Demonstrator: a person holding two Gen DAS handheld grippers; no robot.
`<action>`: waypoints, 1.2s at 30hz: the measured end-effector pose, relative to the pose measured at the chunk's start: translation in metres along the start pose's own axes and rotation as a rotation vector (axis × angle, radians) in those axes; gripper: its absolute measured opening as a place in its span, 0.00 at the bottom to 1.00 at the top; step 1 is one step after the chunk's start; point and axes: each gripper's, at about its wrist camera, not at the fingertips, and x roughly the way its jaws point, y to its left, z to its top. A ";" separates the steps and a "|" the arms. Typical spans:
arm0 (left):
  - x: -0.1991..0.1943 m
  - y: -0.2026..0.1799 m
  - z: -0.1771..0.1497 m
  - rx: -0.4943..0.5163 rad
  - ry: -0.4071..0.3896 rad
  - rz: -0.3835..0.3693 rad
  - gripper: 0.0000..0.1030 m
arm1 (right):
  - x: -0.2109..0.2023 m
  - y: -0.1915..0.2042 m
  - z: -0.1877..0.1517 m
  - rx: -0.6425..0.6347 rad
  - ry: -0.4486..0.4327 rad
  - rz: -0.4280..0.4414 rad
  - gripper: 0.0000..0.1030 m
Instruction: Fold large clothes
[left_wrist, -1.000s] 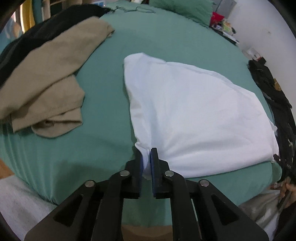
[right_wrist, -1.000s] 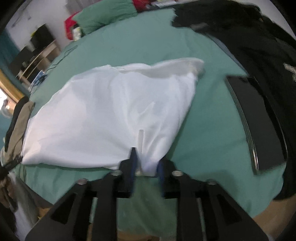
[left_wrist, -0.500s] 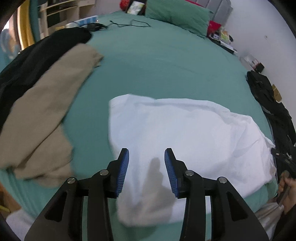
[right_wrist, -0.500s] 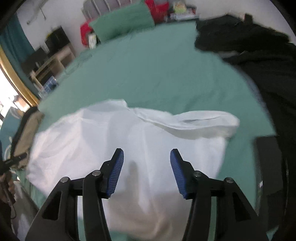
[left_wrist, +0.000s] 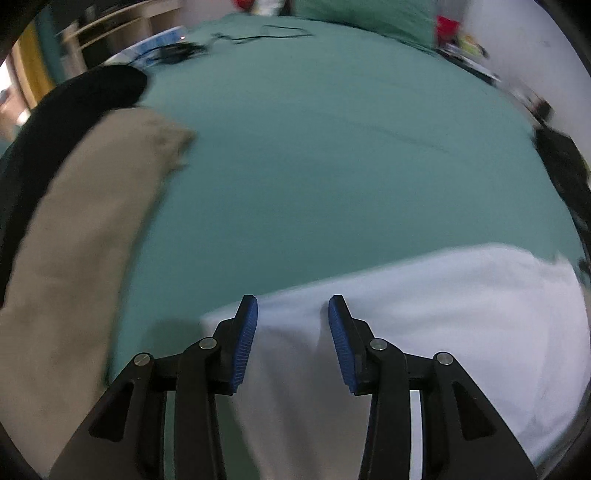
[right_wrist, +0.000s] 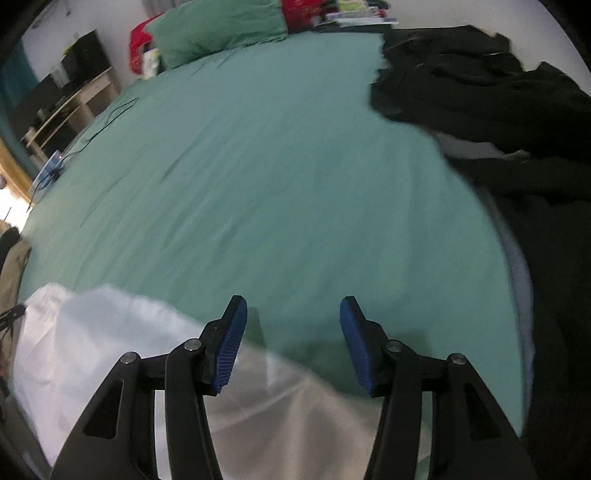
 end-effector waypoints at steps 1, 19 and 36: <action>-0.001 0.008 0.002 -0.016 -0.003 0.019 0.41 | -0.005 -0.003 -0.001 0.014 -0.016 -0.017 0.51; -0.012 0.032 -0.037 -0.036 -0.018 -0.040 0.03 | -0.088 -0.077 -0.097 0.378 -0.158 0.017 0.51; -0.045 0.032 -0.020 -0.050 -0.102 0.008 0.15 | -0.058 -0.030 -0.064 0.221 -0.117 -0.074 0.11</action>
